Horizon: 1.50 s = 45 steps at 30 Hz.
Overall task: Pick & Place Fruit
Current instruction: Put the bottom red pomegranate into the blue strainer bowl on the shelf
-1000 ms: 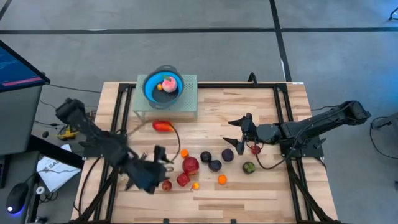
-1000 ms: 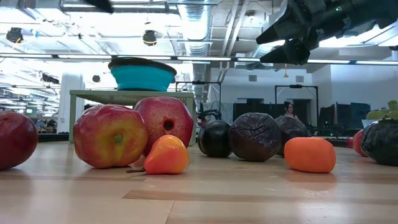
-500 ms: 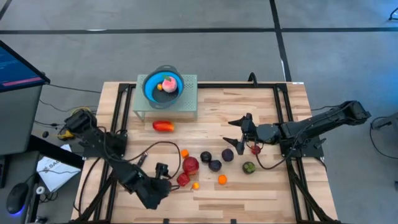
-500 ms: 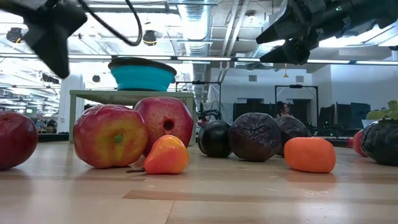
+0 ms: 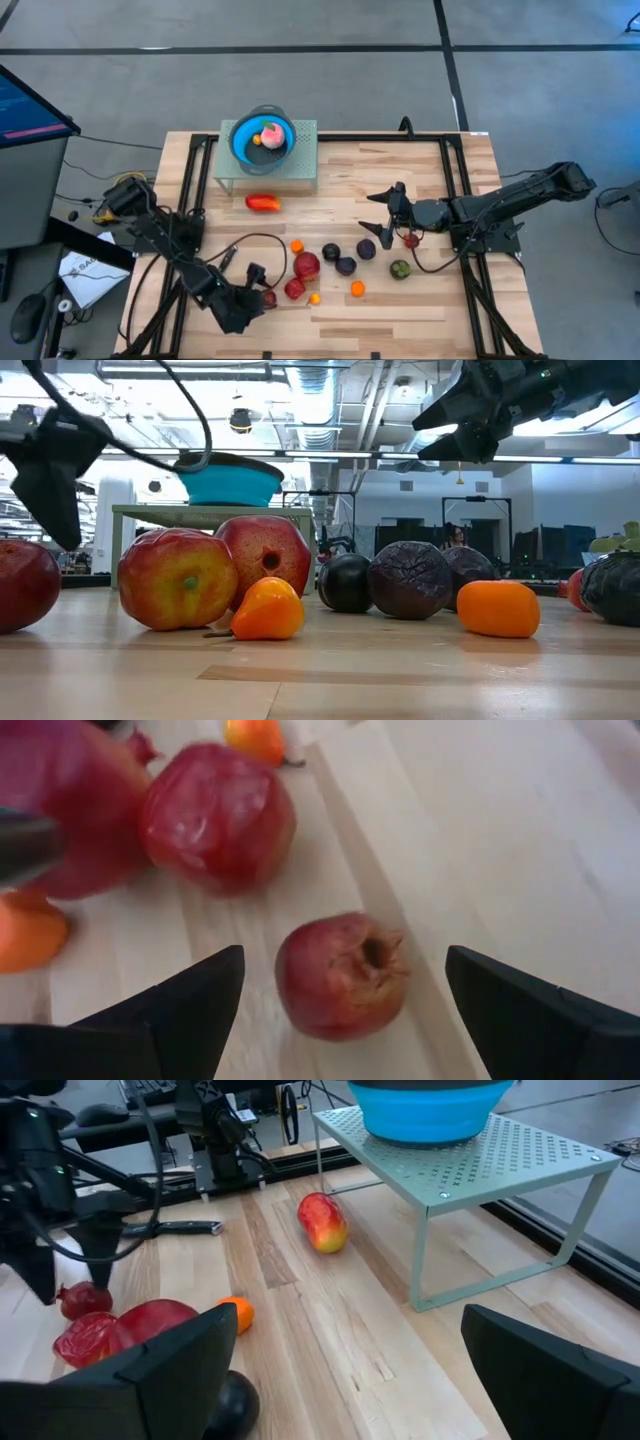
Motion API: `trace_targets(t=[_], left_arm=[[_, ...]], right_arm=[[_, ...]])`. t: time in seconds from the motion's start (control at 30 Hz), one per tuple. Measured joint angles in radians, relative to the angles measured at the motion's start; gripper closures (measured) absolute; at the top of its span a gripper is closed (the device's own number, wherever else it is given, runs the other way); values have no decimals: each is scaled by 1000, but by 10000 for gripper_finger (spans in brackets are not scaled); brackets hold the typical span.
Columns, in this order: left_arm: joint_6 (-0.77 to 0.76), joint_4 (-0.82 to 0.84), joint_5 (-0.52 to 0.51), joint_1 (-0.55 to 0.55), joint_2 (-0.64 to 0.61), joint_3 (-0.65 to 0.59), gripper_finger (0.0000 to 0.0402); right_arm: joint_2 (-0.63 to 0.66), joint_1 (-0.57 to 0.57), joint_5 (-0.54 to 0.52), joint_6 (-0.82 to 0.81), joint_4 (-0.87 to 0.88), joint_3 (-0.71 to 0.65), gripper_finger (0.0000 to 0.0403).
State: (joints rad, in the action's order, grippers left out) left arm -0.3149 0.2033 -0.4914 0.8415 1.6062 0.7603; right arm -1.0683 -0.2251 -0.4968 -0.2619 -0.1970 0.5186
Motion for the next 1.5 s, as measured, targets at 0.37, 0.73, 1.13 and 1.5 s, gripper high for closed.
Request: trace_targets(t=[0.37,0.73,1.13,1.5], left_arm=[[-3,-124,-22,-6,40,-58,79],[-30,-161,-17,-6,69,-43,120],[-41,-150,-19,-15,22,-42,175],[-51,-42,-60,-180,-294,-59,211]], right_arm=[[0,-4,0,0,-1,0,24],[0,-4,0,0,-10,0,24],[0,-4,0,0,-15,0,24],[0,-4,0,0,-20,0,24]])
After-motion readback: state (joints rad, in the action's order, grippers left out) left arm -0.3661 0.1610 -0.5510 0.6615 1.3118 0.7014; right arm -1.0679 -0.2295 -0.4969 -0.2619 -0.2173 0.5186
